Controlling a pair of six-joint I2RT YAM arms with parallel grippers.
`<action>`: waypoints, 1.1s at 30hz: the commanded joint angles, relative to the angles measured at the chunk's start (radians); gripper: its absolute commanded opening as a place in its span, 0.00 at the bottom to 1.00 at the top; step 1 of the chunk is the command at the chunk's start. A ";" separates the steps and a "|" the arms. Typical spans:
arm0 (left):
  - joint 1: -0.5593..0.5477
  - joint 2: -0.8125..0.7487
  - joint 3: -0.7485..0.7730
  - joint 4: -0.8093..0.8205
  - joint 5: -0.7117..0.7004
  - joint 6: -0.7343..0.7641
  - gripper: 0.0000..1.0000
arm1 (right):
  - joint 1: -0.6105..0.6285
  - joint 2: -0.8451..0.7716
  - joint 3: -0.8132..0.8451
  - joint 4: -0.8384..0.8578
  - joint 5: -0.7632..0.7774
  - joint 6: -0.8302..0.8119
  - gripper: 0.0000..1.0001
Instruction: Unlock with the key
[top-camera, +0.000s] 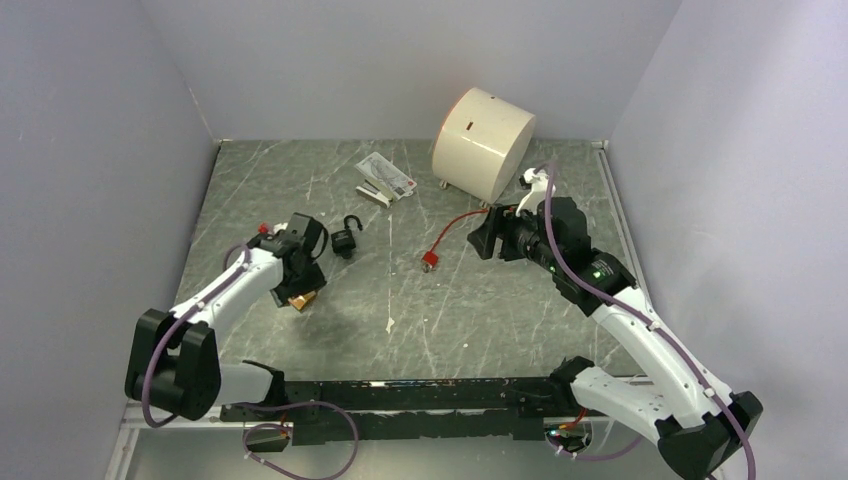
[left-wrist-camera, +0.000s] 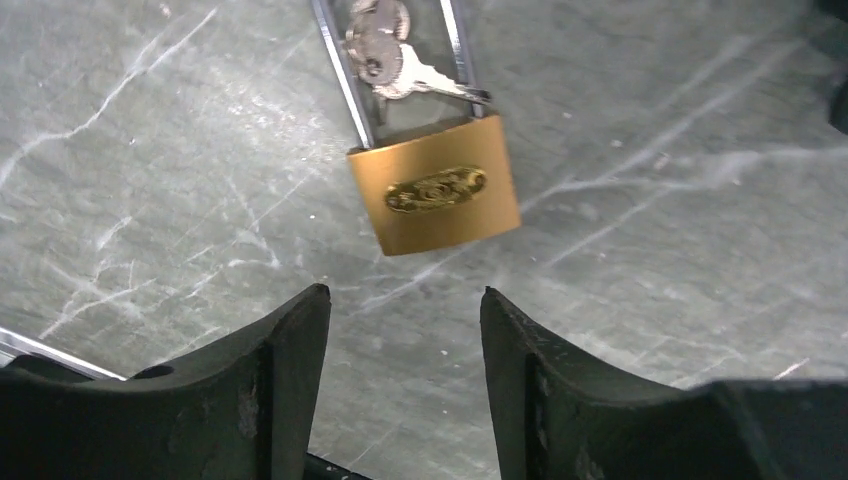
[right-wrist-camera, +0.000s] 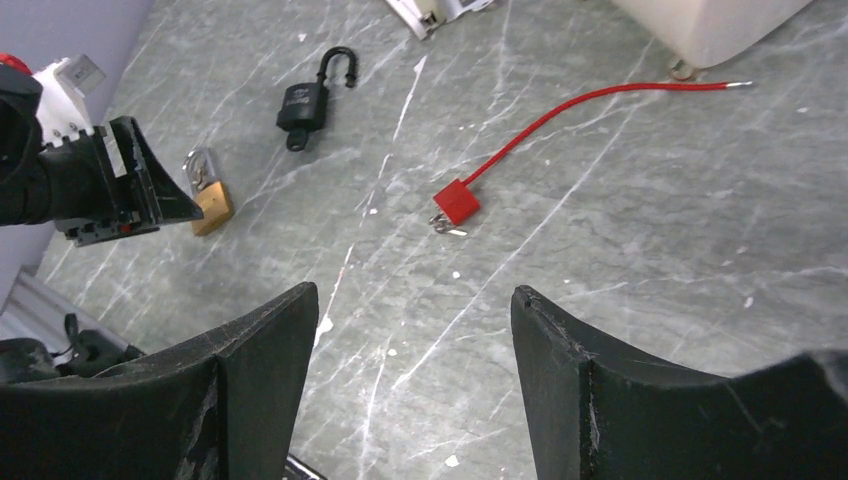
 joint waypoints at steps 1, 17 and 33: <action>0.102 -0.044 -0.057 0.071 0.103 -0.019 0.57 | -0.001 0.005 -0.009 0.065 -0.065 0.041 0.72; 0.179 0.065 -0.060 0.170 0.088 -0.014 0.73 | -0.001 0.012 -0.026 0.064 -0.157 0.036 0.76; 0.182 0.161 -0.056 0.266 0.092 0.068 0.68 | -0.001 -0.004 -0.038 0.062 -0.200 0.016 0.78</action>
